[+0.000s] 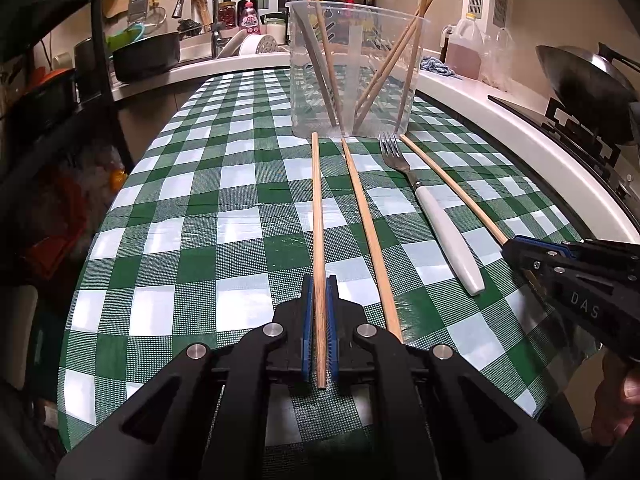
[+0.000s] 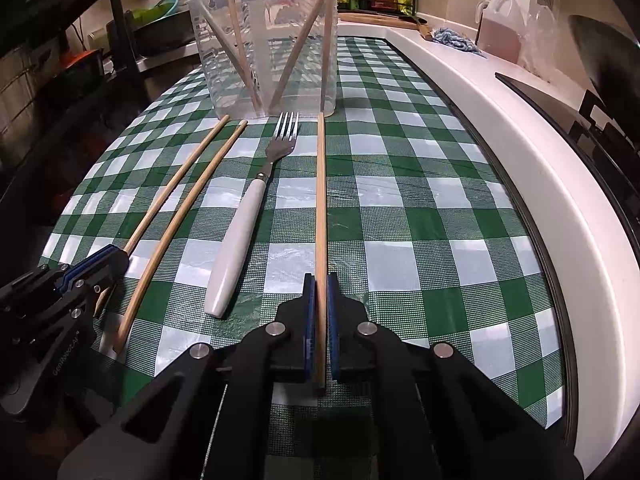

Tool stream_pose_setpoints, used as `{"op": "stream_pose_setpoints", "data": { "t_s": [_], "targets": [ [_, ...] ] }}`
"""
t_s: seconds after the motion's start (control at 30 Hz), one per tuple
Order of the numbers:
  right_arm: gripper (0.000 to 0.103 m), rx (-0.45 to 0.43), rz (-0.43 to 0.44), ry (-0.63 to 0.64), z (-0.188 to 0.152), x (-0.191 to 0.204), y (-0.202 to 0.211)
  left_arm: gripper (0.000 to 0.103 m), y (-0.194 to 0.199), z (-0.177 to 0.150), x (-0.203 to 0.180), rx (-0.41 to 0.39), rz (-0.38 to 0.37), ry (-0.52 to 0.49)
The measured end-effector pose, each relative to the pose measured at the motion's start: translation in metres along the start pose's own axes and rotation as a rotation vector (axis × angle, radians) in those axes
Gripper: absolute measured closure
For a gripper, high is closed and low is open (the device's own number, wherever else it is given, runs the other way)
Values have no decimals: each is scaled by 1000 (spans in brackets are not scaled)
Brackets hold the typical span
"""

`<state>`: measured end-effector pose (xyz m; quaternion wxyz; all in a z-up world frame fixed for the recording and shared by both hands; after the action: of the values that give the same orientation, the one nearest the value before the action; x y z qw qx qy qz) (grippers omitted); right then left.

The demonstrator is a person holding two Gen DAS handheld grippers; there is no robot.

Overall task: Organize utensils
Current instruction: 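Grasp a chopstick with the left tool while the right tool grasps another chopstick, then lift both held chopsticks upright and carry them over the clear container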

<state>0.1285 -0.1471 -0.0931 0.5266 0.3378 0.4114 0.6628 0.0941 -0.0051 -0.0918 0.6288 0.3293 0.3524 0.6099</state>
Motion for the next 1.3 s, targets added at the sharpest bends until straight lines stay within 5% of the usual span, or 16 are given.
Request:
{"op": "stream_pose_setpoints", "data": {
  "t_s": [0.33,1.3],
  "targets": [
    [97,-31,14,0,-3,8,19,97,18,5,2,-35,-20,19],
    [97,-263,-36,-41,11,4,135,97,119,34,7,-320,-63,4]
  ]
}}
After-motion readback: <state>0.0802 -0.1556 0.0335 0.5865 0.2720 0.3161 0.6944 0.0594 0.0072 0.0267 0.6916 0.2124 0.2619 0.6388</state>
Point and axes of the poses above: each gripper's, at about its wrist camera, not at the fingertips, and y roughly against the way its jaws point, x to its left, z to its top, the point moved 7 cm from there along -y, roughly the way its jaws point, and after that the axes turned 14 degrees about x, right-handed, at the moved point
